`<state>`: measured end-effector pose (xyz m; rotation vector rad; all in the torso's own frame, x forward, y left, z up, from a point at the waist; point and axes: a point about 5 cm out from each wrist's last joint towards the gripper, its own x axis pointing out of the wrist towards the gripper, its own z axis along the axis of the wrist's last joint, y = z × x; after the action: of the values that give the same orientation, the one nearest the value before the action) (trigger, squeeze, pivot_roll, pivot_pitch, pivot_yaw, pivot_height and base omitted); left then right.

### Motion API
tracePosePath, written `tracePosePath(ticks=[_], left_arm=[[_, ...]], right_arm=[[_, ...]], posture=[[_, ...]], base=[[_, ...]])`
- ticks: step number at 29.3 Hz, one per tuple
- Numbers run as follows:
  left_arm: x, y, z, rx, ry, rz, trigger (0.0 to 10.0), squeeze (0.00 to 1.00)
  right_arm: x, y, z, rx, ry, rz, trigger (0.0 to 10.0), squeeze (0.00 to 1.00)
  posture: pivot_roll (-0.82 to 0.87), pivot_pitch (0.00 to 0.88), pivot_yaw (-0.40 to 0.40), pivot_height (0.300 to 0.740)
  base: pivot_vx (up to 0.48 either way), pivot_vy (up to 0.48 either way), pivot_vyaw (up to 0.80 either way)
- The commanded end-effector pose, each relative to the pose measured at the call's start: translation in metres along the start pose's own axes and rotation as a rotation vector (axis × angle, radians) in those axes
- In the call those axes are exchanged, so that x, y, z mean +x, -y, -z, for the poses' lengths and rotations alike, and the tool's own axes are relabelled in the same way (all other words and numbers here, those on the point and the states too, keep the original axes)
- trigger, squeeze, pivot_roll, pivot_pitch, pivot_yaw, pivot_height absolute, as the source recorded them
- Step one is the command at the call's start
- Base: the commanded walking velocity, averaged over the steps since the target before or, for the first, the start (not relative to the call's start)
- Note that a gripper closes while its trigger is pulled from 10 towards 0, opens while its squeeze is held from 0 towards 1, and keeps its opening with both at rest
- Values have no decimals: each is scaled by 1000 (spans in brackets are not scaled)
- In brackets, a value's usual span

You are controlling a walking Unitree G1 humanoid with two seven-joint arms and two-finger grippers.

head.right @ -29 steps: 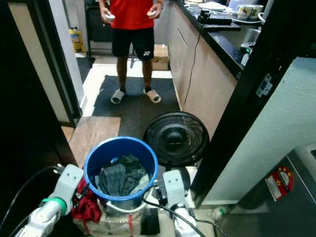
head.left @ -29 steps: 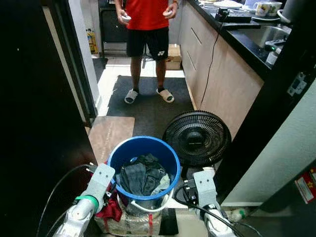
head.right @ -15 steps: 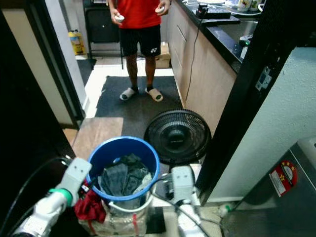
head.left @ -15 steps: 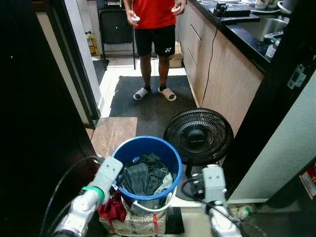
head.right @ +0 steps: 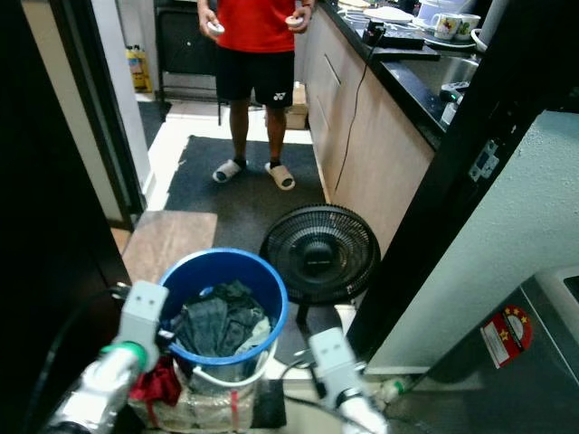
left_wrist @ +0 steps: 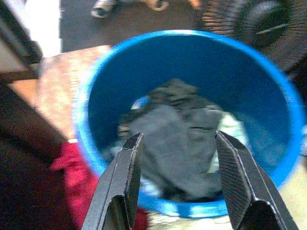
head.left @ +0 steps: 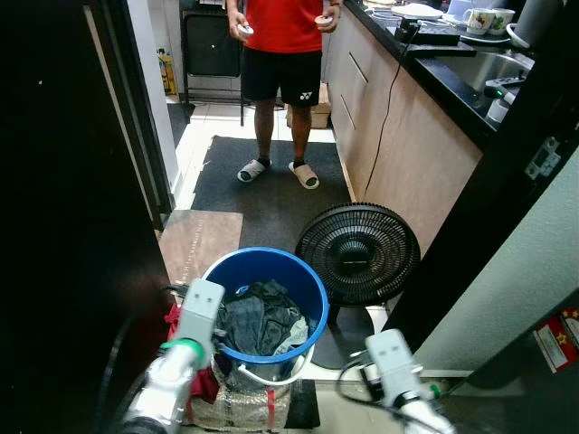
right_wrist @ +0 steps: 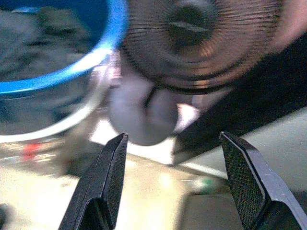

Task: Clothes washing

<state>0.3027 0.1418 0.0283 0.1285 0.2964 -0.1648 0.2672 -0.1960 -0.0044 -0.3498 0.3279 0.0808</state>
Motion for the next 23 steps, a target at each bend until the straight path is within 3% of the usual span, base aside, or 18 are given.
tracePosePath(ticks=[1,6,10,11,13,19,23], left_arm=[[-2,0,2,-8,-6,-6,10000,0],[-1,-18,-6,16,28,-30,10000,0],[-6,-61,-20,72,75,-105,10000,0],[-6,-61,-20,72,75,-105,10000,0],[-11,-80,-29,89,110,-145,10000,0],[-17,-91,-33,143,133,-158,10000,0],[-18,-91,-29,160,120,-159,10000,0]], right_arm=[[0,3,0,21,-10,12,10000,0],[8,6,-12,59,21,48,10000,0],[13,-1,-23,85,59,46,10000,0],[13,-1,-23,85,59,46,10000,0],[12,1,-24,90,73,48,10000,0],[12,4,-26,89,84,50,10000,0],[13,-2,-29,99,93,43,10000,0]], posture=[[-16,0,-44,740],[-6,0,-26,740],[6,0,0,740],[6,0,0,740],[1,0,-2,740],[5,0,-7,740],[9,0,-2,740]], base=[[0,0,0],[0,0,0],[0,0,0],[0,0,0],[0,0,0],[0,0,0],[0,0,0]])
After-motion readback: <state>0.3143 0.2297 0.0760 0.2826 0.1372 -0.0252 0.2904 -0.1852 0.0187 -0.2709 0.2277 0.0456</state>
